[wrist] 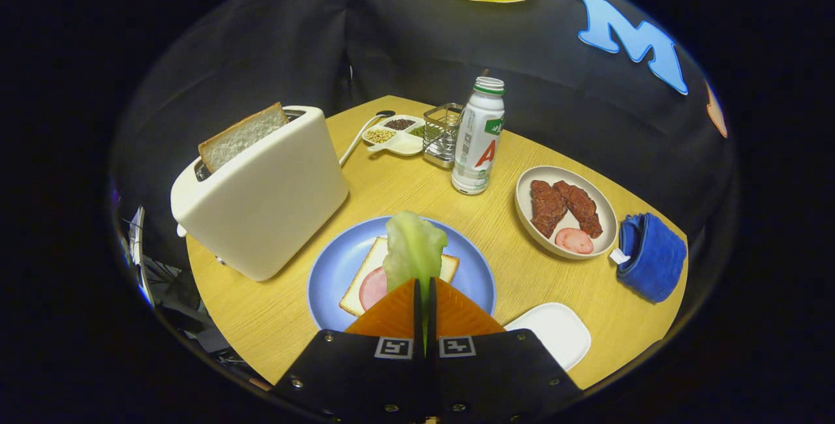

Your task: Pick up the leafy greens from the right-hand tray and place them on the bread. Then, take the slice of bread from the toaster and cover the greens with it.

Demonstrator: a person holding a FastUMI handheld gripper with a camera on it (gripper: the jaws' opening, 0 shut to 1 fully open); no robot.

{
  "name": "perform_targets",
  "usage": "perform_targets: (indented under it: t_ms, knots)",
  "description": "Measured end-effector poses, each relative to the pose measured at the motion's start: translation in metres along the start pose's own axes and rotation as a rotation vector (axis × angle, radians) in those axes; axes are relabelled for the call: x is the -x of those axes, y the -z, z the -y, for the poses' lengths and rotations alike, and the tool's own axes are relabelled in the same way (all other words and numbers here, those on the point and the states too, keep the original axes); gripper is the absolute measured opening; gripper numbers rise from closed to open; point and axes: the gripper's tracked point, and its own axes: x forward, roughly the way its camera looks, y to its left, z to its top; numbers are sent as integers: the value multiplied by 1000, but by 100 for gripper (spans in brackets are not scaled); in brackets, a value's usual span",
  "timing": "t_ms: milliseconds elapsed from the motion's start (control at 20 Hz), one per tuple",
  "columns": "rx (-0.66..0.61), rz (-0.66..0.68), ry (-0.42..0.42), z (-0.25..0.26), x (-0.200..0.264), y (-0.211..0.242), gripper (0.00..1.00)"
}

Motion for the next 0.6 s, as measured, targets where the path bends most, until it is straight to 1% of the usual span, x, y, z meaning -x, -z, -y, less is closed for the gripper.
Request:
perform_targets:
  t_ms: [200, 250, 350, 450, 550, 600]
  knots:
    - [-21, -7, -37, -20, -15, -5, 2]
    - [-22, -9, -41, -23, -17, -6, 7]
    - [-25, -17, -41, -26, -23, -3, 8]
    - [-37, -27, -58, -32, -26, 1, 14]
    - [-39, -32, -62, -34, -28, 1, 26]
    - [-43, -31, -62, -35, -28, 2, 26]
